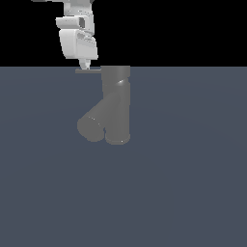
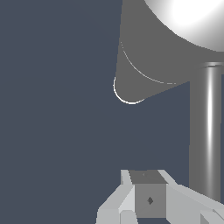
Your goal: Turn on the faucet by rotating a designated handle.
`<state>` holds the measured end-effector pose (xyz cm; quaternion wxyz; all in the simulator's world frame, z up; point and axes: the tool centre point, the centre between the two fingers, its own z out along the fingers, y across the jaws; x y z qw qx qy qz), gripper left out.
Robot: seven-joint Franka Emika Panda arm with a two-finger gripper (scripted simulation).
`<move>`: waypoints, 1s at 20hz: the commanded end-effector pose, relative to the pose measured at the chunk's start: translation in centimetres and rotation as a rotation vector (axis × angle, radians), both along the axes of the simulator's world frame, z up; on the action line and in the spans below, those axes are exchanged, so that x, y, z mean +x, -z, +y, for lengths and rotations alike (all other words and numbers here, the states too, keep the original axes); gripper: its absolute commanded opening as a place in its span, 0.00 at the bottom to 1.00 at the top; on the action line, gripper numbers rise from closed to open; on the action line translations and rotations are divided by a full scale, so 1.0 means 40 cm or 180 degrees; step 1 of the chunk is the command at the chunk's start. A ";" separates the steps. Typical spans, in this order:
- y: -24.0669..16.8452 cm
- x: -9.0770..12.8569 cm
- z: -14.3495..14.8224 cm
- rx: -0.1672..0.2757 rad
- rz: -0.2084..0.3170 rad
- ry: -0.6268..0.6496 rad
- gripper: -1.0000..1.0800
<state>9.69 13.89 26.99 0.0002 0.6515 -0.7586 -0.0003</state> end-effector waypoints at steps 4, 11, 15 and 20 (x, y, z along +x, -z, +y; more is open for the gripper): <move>0.000 -0.032 0.003 0.0000 -0.0001 -0.0001 0.00; 0.000 -0.074 0.008 0.0000 -0.0001 -0.0001 0.00; 0.000 -0.098 0.010 0.0000 -0.0001 -0.0001 0.00; 0.000 -0.129 0.013 0.0001 -0.0001 0.0001 0.00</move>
